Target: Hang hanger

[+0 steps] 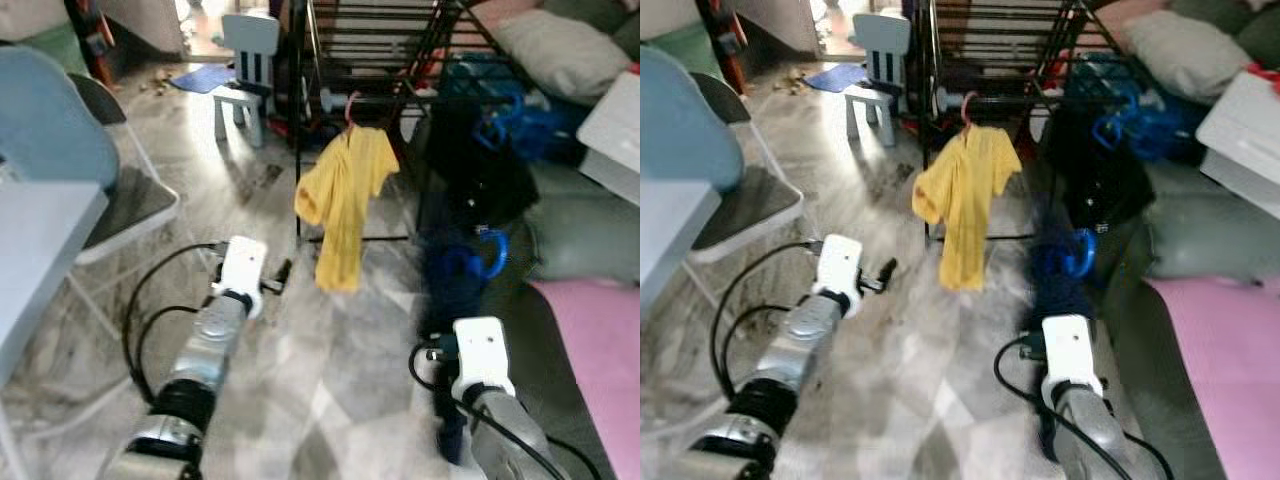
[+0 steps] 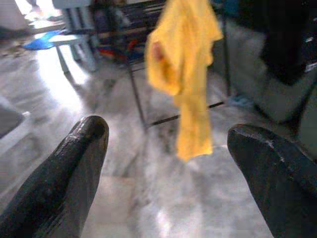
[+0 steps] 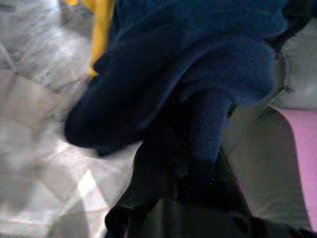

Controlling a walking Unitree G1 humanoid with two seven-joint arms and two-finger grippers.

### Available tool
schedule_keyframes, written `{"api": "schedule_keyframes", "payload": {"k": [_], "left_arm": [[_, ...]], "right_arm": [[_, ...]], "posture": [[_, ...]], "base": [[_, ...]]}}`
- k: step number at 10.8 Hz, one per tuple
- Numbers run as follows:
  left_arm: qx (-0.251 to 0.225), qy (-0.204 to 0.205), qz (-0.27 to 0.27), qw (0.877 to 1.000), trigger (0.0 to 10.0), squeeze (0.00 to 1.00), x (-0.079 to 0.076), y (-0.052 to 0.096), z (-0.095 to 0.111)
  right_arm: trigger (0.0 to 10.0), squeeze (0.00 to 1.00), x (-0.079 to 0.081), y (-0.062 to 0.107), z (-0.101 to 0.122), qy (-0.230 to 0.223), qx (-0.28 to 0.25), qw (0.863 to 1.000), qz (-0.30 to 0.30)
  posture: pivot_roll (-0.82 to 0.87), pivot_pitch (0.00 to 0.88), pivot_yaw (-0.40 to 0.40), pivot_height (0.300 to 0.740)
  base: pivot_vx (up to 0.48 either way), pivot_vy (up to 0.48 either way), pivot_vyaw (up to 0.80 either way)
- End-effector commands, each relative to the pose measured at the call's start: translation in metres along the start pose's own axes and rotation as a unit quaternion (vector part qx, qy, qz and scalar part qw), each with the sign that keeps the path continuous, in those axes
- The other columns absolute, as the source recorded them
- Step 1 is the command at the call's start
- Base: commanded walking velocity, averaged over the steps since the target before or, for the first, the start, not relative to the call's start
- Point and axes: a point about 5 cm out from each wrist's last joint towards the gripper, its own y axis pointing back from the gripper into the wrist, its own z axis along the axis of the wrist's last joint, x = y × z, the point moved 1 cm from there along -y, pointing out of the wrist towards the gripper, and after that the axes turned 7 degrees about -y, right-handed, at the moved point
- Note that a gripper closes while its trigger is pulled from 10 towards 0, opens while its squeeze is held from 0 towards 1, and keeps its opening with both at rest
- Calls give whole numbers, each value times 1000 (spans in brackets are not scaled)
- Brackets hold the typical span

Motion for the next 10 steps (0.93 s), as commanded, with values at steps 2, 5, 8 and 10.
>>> {"api": "schedule_keyframes", "payload": {"k": [2, 5, 8, 10], "left_arm": [[-12, -7, -19, 1000, 10000, 0, -11, -4, 9], [-11, -7, -18, 1000, 10000, 0, -12, -5, 10], [-7, -14, -16, 1000, 10000, 0, -11, -5, 9], [0, -22, -8, 1000, 10000, 0, -9, -5, 7]], "right_arm": [[10000, 0, -13, 3, 8, 3, -20, 1000, -24], [10000, 0, -11, 2, 7, 0, -15, 1000, -21], [10000, 0, -7, 1, 2, 2, -4, 1000, -14], [10000, 0, -6, 1, 1, 4, -1, 1000, -12]], "posture": [[-34, 0, -43, 740], [-32, 0, -43, 740], [-33, 0, -42, 740], [-33, 0, -42, 740]], "base": [[384, 0, 0], [385, 0, 0], [391, 0, 0], [398, 0, 0]]}}
